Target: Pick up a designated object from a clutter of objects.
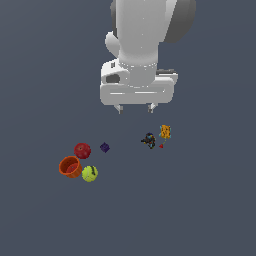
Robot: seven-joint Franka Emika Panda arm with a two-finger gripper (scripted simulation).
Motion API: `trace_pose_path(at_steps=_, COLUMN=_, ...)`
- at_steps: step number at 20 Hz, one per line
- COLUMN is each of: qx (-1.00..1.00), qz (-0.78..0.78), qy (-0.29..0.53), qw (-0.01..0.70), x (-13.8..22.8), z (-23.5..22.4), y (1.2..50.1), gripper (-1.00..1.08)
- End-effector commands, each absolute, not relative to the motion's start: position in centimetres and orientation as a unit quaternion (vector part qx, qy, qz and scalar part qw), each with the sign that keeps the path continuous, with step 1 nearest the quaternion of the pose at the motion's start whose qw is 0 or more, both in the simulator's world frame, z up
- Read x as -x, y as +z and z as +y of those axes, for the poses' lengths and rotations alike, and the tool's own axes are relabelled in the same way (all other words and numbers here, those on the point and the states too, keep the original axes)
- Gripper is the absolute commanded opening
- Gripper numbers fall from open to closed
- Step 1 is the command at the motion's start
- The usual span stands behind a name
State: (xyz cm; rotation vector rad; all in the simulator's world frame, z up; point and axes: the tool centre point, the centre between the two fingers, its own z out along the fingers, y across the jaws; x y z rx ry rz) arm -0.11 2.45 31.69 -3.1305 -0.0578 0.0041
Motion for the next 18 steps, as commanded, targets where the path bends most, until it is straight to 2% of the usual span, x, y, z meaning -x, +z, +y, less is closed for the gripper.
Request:
trace_pose_path(at_steps=1, qx=1.000, qz=-0.018, qy=0.001, qw=0.005, x=0.1, z=2.4, y=31.7, gripper=1.00)
trace_pose_path(at_steps=18, qx=1.000, qz=-0.022, qy=-0.015, qw=0.006, x=-1.4, z=1.8, y=31.7, gripper=1.00)
